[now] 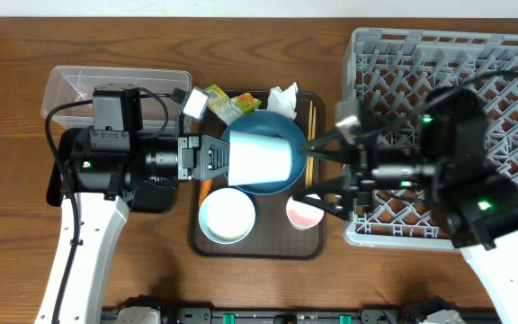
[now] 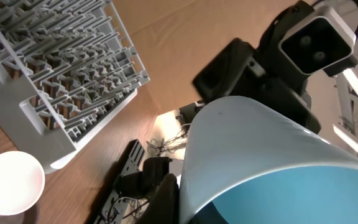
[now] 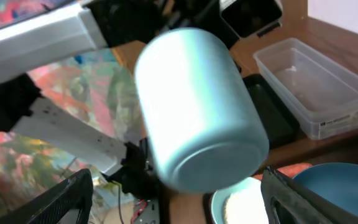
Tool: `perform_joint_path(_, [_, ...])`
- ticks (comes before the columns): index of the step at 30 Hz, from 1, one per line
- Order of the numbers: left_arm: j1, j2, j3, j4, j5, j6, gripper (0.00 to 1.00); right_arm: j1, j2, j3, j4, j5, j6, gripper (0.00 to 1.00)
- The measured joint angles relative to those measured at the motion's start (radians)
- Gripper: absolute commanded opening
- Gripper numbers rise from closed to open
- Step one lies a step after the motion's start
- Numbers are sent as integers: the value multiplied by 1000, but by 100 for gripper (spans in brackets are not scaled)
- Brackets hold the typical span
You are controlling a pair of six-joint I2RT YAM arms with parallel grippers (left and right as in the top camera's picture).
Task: Sort waste into correct bins and load items into the dishwasher rack
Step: 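Lift the light-blue cup and hand it to the right gripper, then carry the light-blue cup with the right gripper into the dish rack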
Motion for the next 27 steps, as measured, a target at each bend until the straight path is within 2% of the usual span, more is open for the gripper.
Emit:
perform_joint_path(9, [0,0,0,2,4,0,7,98,98,0,134,45,7,76])
perform_joint_path(12, [0,0,0,2,5,0,6,112,98,0,165,46,6,66])
perform_joint_path(15, [0,-1,0,3,14,1,6,116,98,0,174,52,5,51])
perform_joint_path(16, [0,-1,0,5,18,1,8,116,98,0,175,54,8,49])
perform_joint_path(17, [0,-1,0,6,20,4,17,116,98,0,174,55,12,50])
perform_joint_path(18, [0,-1,0,8,20,9,37,116,98,0,169,54,16,50])
perform_joint_path(19, [0,-1,0,10,17,6,50,116,98,0,161,50,16,50])
perform_joint_path(21, [0,-1,0,10,8,6,64,117,98,1,142,45,15,50])
perform_joint_path(23, [0,-1,0,14,0,8,92,116,97,1,107,54,16,49])
perform_joint_path(27, [7,-1,0,33,-6,4,100,84,74,1,24,101,16,49])
